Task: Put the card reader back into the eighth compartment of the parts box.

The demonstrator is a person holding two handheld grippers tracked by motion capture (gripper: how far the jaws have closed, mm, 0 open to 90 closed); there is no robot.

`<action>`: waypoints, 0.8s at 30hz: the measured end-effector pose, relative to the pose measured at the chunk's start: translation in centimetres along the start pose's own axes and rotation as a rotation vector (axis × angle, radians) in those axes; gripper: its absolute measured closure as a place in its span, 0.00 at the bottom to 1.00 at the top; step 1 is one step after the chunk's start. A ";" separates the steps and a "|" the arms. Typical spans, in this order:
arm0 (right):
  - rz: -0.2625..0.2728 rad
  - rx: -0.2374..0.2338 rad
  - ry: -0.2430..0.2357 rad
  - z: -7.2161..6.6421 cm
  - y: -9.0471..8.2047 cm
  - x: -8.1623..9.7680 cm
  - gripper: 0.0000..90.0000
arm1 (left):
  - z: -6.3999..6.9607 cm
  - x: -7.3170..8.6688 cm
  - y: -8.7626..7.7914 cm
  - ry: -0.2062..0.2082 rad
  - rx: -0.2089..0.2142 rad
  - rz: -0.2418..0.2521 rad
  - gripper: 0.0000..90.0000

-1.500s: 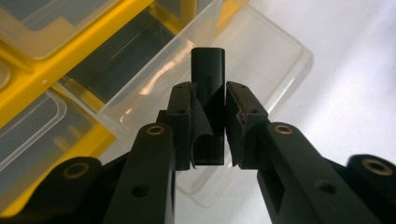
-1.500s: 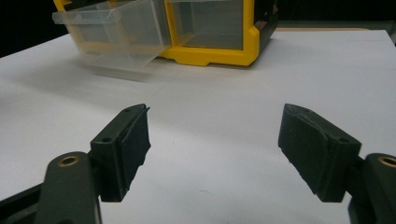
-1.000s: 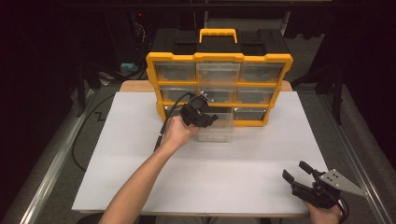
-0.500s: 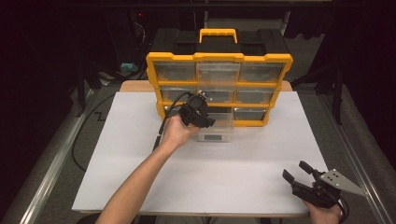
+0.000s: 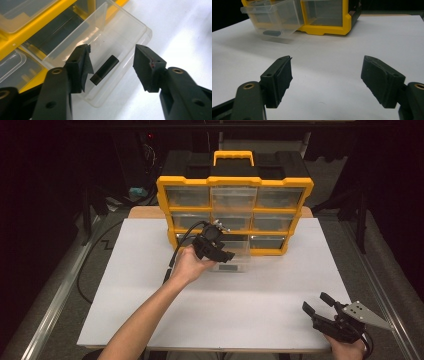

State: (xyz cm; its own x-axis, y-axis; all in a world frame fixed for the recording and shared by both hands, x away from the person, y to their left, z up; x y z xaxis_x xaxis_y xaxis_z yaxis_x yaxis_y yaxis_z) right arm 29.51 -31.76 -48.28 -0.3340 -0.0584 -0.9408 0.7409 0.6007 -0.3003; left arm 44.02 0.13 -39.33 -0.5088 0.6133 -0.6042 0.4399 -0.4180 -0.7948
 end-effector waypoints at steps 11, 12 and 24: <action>0.000 0.002 -0.001 0.0 0.0 0.0 0.28 | 0.9 1.0 -0.3 0.015 0.018 0.012 0.50; 0.001 -0.001 -0.001 0.0 0.0 0.0 0.28 | 1.0 1.1 -0.4 0.010 0.021 0.017 0.50; 0.000 0.001 -0.003 0.0 0.0 0.0 0.28 | 1.6 2.2 -0.6 0.020 0.028 0.028 0.48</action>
Point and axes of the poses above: each handheld gripper's, and its own axes: y roughly forward along the jaws, x roughly out of its underside, z roughly to its right, the point moved 6 cm from there along y, roughly forward along the jaws, and after that the axes turned 10 degrees about -x, right-handed, at the moved point
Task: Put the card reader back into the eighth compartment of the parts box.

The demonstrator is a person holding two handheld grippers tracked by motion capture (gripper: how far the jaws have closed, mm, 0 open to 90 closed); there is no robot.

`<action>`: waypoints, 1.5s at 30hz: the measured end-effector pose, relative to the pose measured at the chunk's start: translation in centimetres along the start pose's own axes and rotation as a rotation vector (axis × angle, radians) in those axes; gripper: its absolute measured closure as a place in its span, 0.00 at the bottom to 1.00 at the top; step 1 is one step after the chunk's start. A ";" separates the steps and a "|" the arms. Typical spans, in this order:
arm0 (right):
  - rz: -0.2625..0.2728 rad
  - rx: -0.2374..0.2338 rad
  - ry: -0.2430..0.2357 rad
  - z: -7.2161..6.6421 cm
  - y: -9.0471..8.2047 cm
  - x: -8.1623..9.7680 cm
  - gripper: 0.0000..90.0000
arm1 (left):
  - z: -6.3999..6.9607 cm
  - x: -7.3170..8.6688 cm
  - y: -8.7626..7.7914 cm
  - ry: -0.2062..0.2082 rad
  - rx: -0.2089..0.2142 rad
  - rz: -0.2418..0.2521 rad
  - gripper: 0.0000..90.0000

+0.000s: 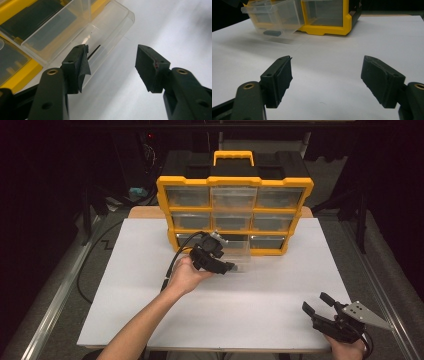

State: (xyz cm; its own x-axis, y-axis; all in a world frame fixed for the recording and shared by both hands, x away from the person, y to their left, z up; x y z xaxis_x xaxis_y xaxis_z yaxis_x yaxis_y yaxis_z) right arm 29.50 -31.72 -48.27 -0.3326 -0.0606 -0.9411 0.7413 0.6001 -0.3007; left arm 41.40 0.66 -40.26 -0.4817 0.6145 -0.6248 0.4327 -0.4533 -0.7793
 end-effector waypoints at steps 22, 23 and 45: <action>-0.001 0.000 -0.001 0.0 0.0 0.0 0.28 | -0.3 2.5 -0.9 -0.025 -0.015 0.019 0.47; -0.001 -0.001 -0.002 0.0 0.0 0.0 0.28 | -0.4 2.6 -1.0 -0.030 -0.013 0.022 0.47; -0.001 0.002 -0.003 -0.1 0.1 0.0 0.28 | -1.3 4.5 -1.9 -0.077 -0.033 0.041 0.47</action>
Point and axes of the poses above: each handheld gripper's, and its own axes: y roughly forward along the jaws, x roughly out of its underside, z roughly to its right, the point moved 6 cm from there along y, roughly forward along the jaws, and after that the axes turned 10 degrees about -x, right-handed, at the moved point
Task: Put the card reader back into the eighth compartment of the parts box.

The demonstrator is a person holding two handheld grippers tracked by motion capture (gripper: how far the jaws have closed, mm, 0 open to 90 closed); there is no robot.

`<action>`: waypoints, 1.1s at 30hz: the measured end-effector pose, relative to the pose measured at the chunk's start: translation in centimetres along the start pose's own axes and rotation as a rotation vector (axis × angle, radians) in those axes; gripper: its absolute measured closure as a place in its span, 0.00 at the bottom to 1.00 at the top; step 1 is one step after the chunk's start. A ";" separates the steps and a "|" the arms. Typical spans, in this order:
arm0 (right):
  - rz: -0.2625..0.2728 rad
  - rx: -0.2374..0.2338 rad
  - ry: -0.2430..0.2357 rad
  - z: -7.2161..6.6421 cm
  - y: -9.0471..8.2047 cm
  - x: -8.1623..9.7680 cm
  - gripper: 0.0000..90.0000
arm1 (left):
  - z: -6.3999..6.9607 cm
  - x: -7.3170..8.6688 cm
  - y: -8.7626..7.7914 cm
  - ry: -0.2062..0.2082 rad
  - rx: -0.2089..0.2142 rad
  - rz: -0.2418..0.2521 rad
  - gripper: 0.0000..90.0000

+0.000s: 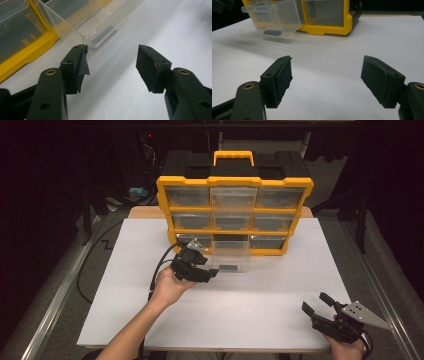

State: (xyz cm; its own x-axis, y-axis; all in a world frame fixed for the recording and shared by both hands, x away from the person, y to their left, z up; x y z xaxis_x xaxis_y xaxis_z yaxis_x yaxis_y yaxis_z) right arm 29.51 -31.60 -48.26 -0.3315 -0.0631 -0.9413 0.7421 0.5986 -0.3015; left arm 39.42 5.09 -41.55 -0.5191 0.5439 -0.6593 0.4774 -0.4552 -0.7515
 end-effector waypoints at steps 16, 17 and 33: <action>-0.002 0.000 0.000 0.0 0.0 0.0 0.28 | -1.2 1.6 -0.7 -0.031 -0.017 0.019 0.46; -0.002 0.000 0.000 0.0 0.0 0.0 0.28 | -1.3 1.7 -0.8 -0.035 -0.020 0.021 0.46; -0.005 0.001 0.000 0.0 0.0 0.0 0.28 | -3.1 4.5 -1.9 -0.109 -0.053 0.084 0.45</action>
Point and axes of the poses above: each handheld gripper's, and its own axes: y roughly forward along the jaws, x roughly out of its underside, z roughly to its right, the point moved 6 cm from there along y, roughly forward along the jaws, and after that the axes turned 10 degrees about -x, right-handed, at the moved point
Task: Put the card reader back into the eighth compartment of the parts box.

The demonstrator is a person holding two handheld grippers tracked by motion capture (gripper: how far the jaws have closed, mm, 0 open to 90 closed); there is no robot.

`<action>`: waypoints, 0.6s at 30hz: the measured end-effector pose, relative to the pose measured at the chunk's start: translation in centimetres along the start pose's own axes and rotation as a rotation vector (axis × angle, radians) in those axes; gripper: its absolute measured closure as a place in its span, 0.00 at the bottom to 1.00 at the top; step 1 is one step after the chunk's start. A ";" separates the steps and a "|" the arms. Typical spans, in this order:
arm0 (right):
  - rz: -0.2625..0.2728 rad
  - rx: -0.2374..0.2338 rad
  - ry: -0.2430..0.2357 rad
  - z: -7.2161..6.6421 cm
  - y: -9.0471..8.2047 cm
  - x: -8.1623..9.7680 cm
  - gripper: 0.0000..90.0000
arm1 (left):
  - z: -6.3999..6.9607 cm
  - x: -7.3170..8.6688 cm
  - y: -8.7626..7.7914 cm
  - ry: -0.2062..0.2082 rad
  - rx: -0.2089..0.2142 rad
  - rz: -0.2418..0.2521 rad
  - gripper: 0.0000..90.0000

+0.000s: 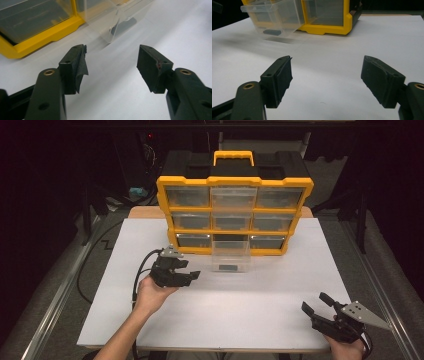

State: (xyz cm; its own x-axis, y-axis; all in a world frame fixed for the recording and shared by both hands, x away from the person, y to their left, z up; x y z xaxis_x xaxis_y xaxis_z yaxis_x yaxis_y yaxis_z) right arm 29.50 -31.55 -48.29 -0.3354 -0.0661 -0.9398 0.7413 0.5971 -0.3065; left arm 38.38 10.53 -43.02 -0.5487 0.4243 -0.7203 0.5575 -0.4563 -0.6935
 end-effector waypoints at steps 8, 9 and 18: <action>-0.002 0.003 -0.001 0.0 0.0 0.0 0.28 | -1.3 1.6 -0.9 -0.043 -0.021 0.044 0.44; -0.002 0.003 -0.001 0.0 0.0 0.0 0.28 | -1.3 1.6 -0.9 -0.043 -0.021 0.044 0.43; -0.005 0.010 0.000 0.0 0.0 0.0 0.28 | -2.9 4.0 -1.7 -0.103 -0.055 0.095 0.42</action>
State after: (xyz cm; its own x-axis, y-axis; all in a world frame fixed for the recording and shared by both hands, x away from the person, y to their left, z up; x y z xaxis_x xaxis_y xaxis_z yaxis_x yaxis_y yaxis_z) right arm 29.50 -31.59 -48.32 -0.3389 -0.0686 -0.9383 0.7454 0.5890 -0.3123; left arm 37.00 15.26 -44.79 -0.5511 0.2977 -0.7795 0.6419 -0.4456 -0.6240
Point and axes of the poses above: each handheld gripper's, and its own axes: y roughly forward along the jaws, x roughly out of its underside, z roughly to its right, the point moved 6 cm from there along y, roughly forward along the jaws, and after that the axes turned 10 degrees about -x, right-handed, at the moved point
